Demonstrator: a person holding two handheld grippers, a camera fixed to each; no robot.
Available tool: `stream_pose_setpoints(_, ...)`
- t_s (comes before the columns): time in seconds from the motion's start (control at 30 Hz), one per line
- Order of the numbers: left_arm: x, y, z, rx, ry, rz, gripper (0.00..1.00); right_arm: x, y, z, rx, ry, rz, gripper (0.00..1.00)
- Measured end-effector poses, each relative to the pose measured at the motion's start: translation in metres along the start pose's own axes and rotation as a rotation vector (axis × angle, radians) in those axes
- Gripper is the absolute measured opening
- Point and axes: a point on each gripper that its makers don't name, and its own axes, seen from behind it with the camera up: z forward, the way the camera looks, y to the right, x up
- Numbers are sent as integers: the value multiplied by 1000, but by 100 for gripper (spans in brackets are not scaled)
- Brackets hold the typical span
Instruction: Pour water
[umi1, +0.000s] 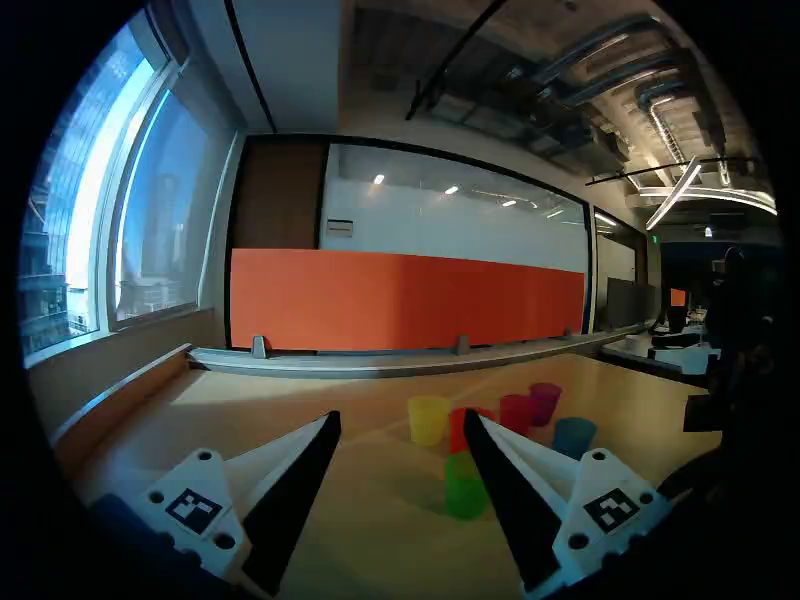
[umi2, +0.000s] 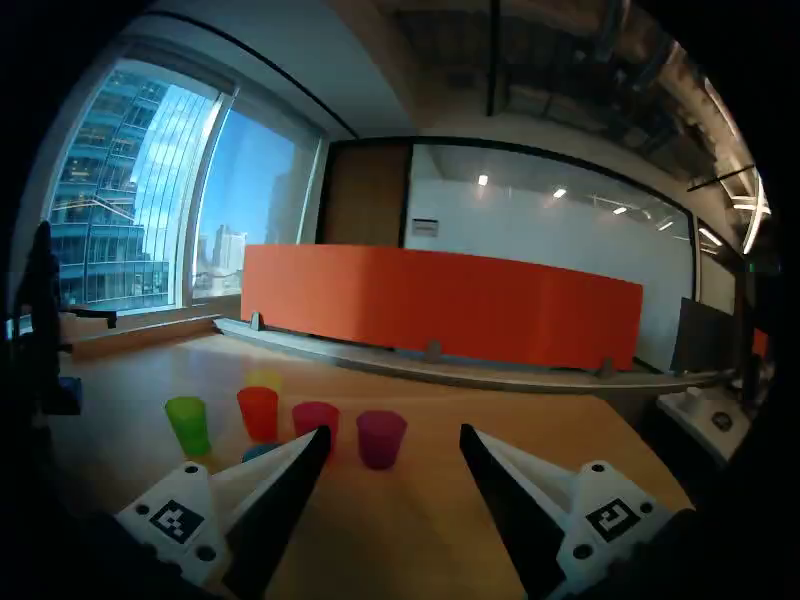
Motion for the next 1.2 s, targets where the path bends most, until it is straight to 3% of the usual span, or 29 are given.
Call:
stream_pose_setpoints(0.5, 18, -28, -14, 167, 92, 52, 91, 25, 15, 3, -96, 72, -2, 100)
stream_pose_setpoints(0.9, 7, -42, -10, 267, 91, 104, 91, 35, 17, 2, -126, 107, 40, 100)
stream_pose_setpoints(1.2, 1, -45, -3, 306, 94, 149, 91, 33, 17, 0, -135, 112, 62, 100)
